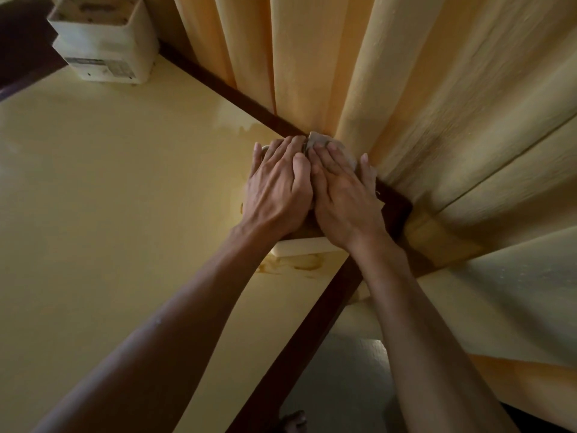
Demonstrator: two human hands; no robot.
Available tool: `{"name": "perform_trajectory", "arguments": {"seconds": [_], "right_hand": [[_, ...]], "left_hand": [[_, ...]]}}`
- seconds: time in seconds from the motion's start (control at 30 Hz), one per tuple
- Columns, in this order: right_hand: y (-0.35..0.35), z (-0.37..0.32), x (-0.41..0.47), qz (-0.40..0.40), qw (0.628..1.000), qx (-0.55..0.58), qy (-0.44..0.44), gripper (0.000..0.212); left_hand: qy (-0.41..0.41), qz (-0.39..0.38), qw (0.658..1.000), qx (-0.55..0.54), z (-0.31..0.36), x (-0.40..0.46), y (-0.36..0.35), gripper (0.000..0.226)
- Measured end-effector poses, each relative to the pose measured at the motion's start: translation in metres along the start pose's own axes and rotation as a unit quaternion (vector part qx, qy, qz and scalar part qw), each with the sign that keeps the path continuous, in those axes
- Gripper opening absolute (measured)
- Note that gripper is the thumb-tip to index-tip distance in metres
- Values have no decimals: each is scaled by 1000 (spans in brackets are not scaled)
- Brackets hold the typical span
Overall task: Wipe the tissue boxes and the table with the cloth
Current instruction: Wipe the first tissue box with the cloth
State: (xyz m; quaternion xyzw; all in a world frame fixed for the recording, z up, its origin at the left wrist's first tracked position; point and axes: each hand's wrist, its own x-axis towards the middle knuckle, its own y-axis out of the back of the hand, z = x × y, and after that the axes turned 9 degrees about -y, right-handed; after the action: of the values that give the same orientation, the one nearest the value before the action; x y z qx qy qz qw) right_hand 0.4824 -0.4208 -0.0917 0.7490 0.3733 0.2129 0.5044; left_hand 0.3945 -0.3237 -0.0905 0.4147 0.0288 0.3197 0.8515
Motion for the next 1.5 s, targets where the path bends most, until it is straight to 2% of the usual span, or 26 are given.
{"name": "perform_trajectory", "arguments": {"seconds": [0.17,0.47,0.7,0.9,1.03,1.1,1.3,1.5], "right_hand": [[-2,1,-27,26,999,25,7,68],[-5,2,-115,59,997,44,-6,57],[-4,1,-82,47,998,39,-6,60],[-4,-2,-25,18,1000,14,18,73],[-1,-1,3,-29,999,15,1,55],[-3,1,3,-30,999,35,4,52],[-4,1,-42,19,991,129,15,50],[-15,3,-108,65,990,129,5,49]], "left_hand": [[16,4,1000,2,0,2,-3,67],[30,22,999,-32,1,2,-2,67],[41,23,998,-52,0,2,-2,65],[34,25,998,-48,0,1,-2,63],[4,26,999,-46,0,0,-1,60],[7,25,999,-47,0,0,-1,60],[42,32,997,-51,-1,3,-4,64],[50,35,996,-62,1,2,-2,64]]}}
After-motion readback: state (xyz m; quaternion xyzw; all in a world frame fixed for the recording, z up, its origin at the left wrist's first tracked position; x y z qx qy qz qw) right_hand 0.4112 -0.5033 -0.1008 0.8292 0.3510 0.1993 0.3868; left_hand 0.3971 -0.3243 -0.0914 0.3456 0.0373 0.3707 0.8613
